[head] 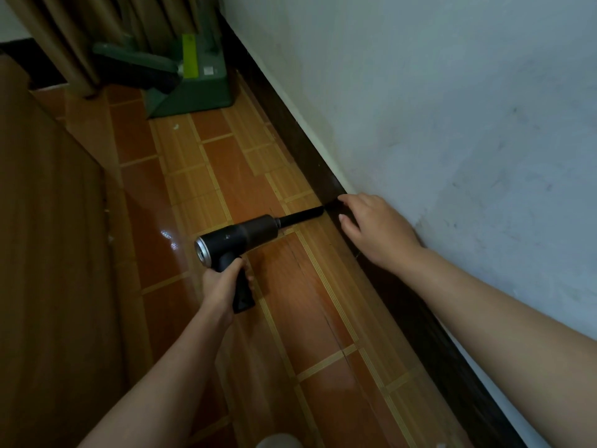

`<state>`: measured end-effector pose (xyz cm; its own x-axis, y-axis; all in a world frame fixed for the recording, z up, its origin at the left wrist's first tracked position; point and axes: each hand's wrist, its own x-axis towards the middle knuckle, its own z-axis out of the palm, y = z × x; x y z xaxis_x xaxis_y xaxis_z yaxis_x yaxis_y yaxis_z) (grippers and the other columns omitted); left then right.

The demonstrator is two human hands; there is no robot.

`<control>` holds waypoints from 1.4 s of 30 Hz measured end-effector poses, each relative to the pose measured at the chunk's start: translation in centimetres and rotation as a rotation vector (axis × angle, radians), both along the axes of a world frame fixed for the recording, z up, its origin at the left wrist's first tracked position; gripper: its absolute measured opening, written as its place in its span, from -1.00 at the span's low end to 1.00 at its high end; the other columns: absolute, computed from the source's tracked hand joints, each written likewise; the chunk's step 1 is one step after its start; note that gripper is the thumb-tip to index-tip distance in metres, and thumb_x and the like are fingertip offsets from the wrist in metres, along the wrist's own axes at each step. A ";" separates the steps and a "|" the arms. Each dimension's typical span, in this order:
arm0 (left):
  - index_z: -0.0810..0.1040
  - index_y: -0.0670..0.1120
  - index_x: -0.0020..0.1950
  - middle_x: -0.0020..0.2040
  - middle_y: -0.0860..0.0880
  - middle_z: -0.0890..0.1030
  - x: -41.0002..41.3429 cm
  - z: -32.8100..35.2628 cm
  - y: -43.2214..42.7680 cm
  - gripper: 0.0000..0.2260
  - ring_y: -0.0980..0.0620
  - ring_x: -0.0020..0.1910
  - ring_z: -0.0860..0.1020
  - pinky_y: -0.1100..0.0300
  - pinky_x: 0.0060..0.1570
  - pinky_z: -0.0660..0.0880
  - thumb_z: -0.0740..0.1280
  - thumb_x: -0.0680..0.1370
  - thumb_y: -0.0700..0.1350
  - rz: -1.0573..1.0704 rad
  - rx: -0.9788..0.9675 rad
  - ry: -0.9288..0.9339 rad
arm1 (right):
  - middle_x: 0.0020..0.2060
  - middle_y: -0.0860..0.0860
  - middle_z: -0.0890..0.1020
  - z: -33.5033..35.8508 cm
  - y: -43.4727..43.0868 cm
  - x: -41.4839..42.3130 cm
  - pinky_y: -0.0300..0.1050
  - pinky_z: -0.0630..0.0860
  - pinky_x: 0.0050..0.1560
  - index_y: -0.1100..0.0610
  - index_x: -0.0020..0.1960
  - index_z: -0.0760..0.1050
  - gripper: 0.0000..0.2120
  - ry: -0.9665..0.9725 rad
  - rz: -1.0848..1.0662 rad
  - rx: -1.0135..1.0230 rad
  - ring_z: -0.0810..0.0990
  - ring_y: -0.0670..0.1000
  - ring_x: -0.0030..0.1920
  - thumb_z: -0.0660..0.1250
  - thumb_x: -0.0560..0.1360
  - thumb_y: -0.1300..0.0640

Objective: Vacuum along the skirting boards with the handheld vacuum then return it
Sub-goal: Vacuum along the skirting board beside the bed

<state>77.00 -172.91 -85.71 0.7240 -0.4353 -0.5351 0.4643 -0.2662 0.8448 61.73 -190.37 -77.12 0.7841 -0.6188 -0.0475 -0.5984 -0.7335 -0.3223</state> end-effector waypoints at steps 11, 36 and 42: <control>0.47 -0.13 -0.10 -0.27 -0.11 0.52 0.8 0.0 -0.4 -0.97 -0.02 -0.34 0.48 0.12 -0.27 0.45 0.27 0.54 -0.23 0.023 0.015 0.020 | 0.28 0.09 0.48 -0.9 -0.4 0.1 -0.12 0.30 0.25 0.17 0.41 0.29 -0.61 0.007 -0.001 -0.003 0.39 0.07 0.29 0.09 0.62 0.08; 0.46 -0.10 -0.07 -0.25 -0.06 0.51 3.9 -0.8 -3.5 -0.96 0.04 -0.32 0.49 0.17 -0.27 0.47 0.26 0.55 -0.23 0.087 -0.058 0.025 | 0.28 0.10 0.48 -3.3 -1.2 1.3 -0.09 0.36 0.25 0.18 0.42 0.28 -0.61 -0.001 0.003 0.051 0.41 0.06 0.28 0.09 0.62 0.09; 0.47 -0.10 -0.07 -0.26 -0.06 0.52 3.2 -0.8 -3.2 -0.96 0.04 -0.32 0.50 0.15 -0.24 0.48 0.28 0.54 -0.23 0.102 -0.051 0.029 | 0.28 0.11 0.49 -3.2 -0.8 1.0 -0.05 0.39 0.25 0.20 0.41 0.29 -0.61 -0.011 -0.001 0.070 0.42 0.07 0.27 0.10 0.62 0.10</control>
